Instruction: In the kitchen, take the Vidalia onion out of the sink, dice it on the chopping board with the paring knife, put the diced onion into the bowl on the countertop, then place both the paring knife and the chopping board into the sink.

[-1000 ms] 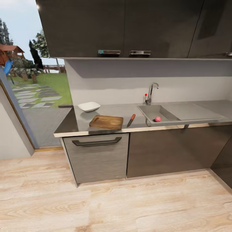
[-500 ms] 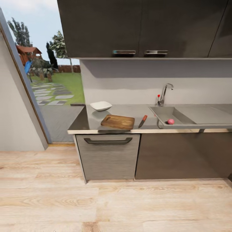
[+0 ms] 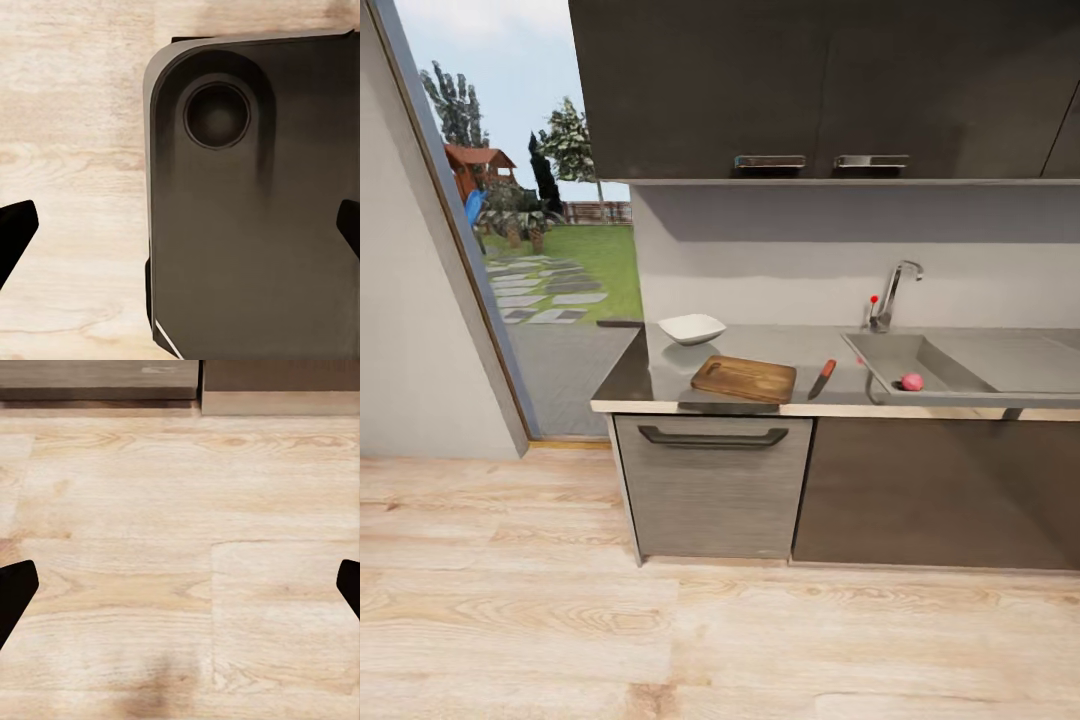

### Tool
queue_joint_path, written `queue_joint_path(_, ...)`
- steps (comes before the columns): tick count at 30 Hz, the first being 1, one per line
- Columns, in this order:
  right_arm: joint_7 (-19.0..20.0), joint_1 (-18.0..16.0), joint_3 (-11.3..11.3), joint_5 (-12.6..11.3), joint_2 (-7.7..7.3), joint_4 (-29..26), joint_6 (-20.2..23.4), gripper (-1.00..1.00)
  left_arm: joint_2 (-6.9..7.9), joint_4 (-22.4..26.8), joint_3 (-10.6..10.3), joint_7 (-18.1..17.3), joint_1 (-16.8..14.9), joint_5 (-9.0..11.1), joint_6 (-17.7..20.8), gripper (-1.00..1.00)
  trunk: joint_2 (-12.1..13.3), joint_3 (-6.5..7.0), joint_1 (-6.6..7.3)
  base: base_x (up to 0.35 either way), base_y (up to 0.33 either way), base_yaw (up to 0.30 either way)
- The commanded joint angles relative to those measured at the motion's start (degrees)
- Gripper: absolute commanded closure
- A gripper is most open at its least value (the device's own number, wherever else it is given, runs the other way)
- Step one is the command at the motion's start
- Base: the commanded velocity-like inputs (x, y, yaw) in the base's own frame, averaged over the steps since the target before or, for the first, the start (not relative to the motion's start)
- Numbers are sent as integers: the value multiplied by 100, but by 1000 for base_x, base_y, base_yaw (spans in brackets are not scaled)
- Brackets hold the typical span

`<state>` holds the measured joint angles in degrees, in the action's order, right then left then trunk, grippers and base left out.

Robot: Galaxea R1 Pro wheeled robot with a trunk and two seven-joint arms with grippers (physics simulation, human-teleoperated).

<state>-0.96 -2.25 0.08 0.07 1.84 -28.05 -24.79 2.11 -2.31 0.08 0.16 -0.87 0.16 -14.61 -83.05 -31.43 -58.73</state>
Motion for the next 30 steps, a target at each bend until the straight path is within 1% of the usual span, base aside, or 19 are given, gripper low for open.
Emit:
queue_joint_path(1,-10,-3,1,1,1,3,-17,-100,0,-24,0,2,-9,1,-42,-100,-3,-5,0,0,0,2)
queue_joint_path(12,-10,-3,-7,2,-6,1,-17,-100,-1,-22,2,-17,-9,9,-45,-100,-3,-5,0,0,0,0)
queue_joint_path(14,-10,-3,-7,2,-7,1,-17,-100,-30,-21,10,-30,-9,22,-45,-100,-3,-5,0,0,0,0)
queue_joint_path(16,-10,-3,-8,2,-8,1,-17,-100,-184,-24,7,-34,-9,20,-43,-100,-3,-5,0,0,0,0)
queue_joint_path(17,-10,-3,-8,2,-8,1,-17,-100,-216,-26,8,-34,-9,22,-43,-100,-3,-5,0,0,0,0)
queue_joint_path(18,-10,-3,-5,2,-8,2,-17,-100,-290,-26,18,-37,-9,33,-42,-100,-3,-5,0,0,0,0)
queue_joint_path(23,-10,-3,4,2,-8,4,-17,-100,-399,56,42,-41,-9,44,-51,-100,-3,-5,0,0,0,0)
queue_joint_path(25,-10,-3,7,2,-11,8,-17,-100,-455,247,34,-51,-9,34,-56,-100,-3,-5,0,0,0,0)
queue_joint_path(29,-10,-3,15,2,-15,9,-17,-100,-488,572,28,-55,-9,19,-59,-100,-3,-5,0,0,0,0)
queue_joint_path(30,-10,-3,14,2,-16,10,-17,-100,-486,726,38,-35,-9,20,-59,-100,-3,-5,0,0,0,0)
